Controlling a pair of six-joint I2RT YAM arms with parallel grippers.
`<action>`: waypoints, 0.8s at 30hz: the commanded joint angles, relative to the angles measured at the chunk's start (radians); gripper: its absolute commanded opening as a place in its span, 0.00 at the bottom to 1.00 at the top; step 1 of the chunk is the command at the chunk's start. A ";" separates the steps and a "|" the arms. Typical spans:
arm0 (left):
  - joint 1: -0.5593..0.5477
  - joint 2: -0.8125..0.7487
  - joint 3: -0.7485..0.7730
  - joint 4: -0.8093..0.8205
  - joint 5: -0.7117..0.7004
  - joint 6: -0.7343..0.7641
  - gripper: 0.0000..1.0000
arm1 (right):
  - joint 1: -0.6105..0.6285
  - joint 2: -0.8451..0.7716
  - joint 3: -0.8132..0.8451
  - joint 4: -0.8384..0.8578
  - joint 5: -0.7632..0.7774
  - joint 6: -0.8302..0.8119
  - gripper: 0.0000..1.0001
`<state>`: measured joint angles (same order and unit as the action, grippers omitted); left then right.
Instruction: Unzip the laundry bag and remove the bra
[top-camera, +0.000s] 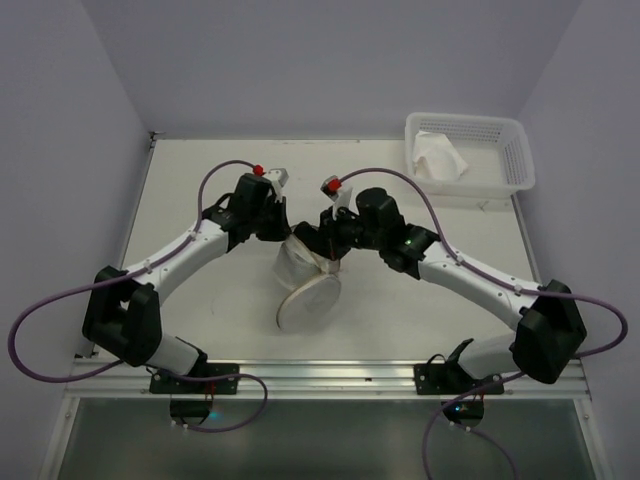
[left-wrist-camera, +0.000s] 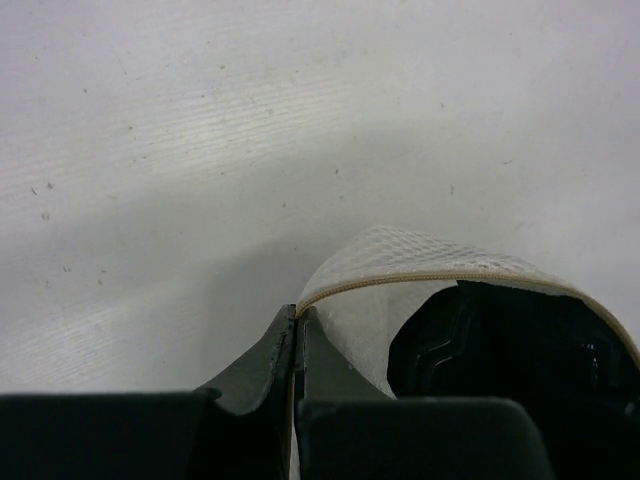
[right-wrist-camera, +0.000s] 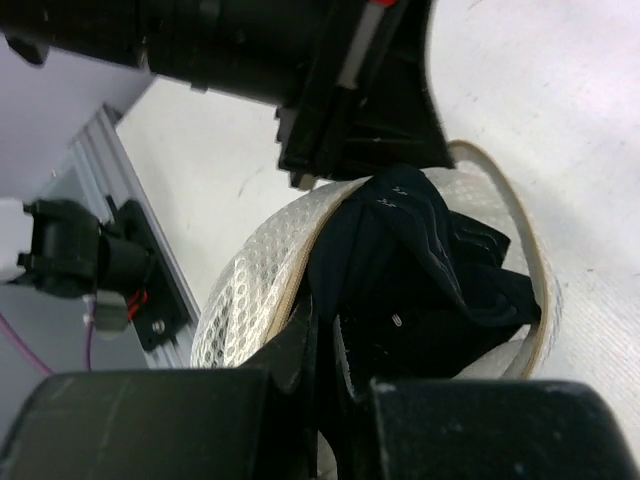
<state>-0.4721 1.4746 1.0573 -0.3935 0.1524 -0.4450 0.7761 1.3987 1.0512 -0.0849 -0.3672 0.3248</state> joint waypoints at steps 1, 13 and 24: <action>0.009 -0.037 0.003 0.015 0.027 0.006 0.00 | -0.064 -0.096 -0.049 0.140 0.072 0.095 0.00; 0.006 -0.134 -0.146 0.211 0.214 -0.066 0.00 | -0.164 -0.234 -0.171 0.270 0.263 0.281 0.00; -0.132 -0.085 -0.039 0.298 0.191 -0.093 0.00 | -0.164 -0.064 -0.034 0.327 0.191 0.399 0.00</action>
<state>-0.5388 1.3907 0.9447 -0.1623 0.3534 -0.5392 0.6106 1.3018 0.9451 0.1513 -0.1768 0.6647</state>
